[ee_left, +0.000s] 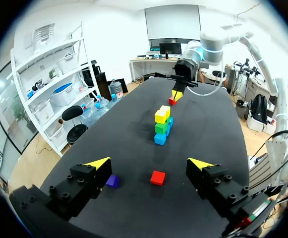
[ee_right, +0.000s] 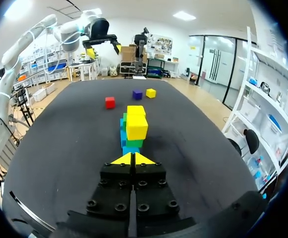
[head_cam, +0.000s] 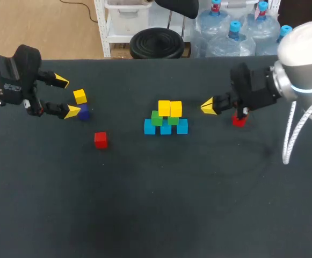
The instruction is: Place the blue cubes, place green cubes on the blue cubes, place the yellow cubes on the green cubes, then place the red cubes on the yellow cubes, and place purple cube on the red cubes.
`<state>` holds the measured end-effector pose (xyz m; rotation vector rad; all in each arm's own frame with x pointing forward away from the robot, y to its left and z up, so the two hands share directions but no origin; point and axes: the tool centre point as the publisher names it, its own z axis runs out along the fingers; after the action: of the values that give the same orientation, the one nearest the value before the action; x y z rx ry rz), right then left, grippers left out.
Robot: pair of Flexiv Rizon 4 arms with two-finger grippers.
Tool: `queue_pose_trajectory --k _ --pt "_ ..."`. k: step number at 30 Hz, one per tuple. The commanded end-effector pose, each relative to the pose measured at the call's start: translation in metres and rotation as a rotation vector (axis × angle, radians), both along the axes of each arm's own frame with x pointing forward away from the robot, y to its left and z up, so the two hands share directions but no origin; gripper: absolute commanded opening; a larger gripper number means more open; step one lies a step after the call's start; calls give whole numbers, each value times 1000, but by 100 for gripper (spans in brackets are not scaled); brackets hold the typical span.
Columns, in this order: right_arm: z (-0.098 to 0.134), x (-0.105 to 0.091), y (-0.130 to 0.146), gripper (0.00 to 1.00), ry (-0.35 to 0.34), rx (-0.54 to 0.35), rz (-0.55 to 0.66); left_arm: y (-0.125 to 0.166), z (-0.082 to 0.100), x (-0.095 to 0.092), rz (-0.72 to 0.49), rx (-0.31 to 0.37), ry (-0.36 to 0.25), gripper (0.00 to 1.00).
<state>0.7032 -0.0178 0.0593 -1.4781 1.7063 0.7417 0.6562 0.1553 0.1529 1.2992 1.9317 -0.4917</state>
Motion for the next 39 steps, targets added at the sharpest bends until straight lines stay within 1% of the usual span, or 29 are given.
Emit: queue_pose_trajectory --k 1,3,8,12,17,20,35,36,38,39 --pt "7 -6 -21 100 -16 28 6 1 -2 -1 -2 -7 -7 100" --pt "10 -6 -27 100 -26 36 11 1 -2 -1 -2 -7 -7 100" --pt "12 -4 -42 100 -28 67 -25 1 -2 -1 -2 -7 -7 100" --pt "13 -1 -53 100 -4 141 -64 1 -2 -1 -2 -7 -7 100" --pt "14 1 -59 100 -13 145 -81 1 -2 -1 -2 -7 -7 100" --pt "16 1 -60 100 -14 142 -63 1 -2 -1 -2 -7 -7 100" --pt "16 1 -60 100 -14 142 -63 1 -2 -1 -2 -7 -7 100" --pt "16 1 -60 100 -14 142 -63 5 -4 1 -13 -3 -20 100" --pt "16 1 -60 100 -14 142 -63 10 -10 7 -24 30 -20 100" --pt "16 1 -60 100 -14 142 -63 13 -14 11 -21 52 -10 100"
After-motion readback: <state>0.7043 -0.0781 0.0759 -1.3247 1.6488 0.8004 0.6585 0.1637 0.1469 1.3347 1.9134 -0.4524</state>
